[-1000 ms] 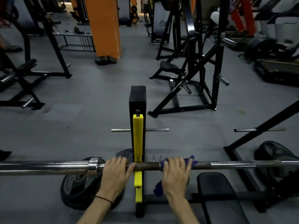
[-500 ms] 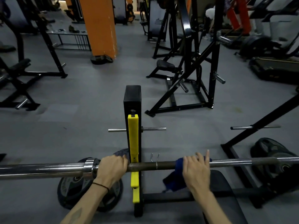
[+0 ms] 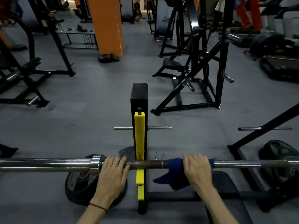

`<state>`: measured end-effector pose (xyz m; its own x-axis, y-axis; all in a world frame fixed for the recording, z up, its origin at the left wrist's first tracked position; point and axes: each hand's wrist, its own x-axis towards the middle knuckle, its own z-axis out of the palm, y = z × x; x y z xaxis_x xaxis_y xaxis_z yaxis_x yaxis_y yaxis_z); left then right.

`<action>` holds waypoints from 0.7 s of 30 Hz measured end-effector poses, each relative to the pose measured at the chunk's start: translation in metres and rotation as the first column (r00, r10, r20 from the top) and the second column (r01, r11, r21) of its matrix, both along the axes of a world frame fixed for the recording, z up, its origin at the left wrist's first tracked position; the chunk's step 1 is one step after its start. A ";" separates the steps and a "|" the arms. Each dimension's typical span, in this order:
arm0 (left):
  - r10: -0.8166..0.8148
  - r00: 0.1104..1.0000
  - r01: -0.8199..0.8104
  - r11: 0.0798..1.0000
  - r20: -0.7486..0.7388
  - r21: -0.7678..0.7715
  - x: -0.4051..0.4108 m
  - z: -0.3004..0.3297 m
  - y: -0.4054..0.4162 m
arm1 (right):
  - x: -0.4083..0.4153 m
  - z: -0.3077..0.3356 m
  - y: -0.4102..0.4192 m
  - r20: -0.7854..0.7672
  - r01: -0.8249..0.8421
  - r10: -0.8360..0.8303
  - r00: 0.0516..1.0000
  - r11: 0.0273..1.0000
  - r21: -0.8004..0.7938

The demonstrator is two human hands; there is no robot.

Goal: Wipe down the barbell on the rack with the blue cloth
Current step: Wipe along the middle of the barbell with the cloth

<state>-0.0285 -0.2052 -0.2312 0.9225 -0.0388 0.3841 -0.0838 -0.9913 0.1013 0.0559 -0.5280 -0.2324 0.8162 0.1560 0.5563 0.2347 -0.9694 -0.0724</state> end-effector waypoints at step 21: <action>0.151 0.986 -0.147 0.988 0.071 -0.051 0.011 0.010 -0.025 | -0.007 0.010 0.047 -0.185 0.015 -0.029 0.982 0.997 -0.080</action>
<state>-0.0178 -0.2300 -0.2216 0.8854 0.1158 0.4502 0.0554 -0.9879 0.1452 0.0486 -0.4815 -0.2228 0.9080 0.1739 0.3811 0.2026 -0.9786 -0.0364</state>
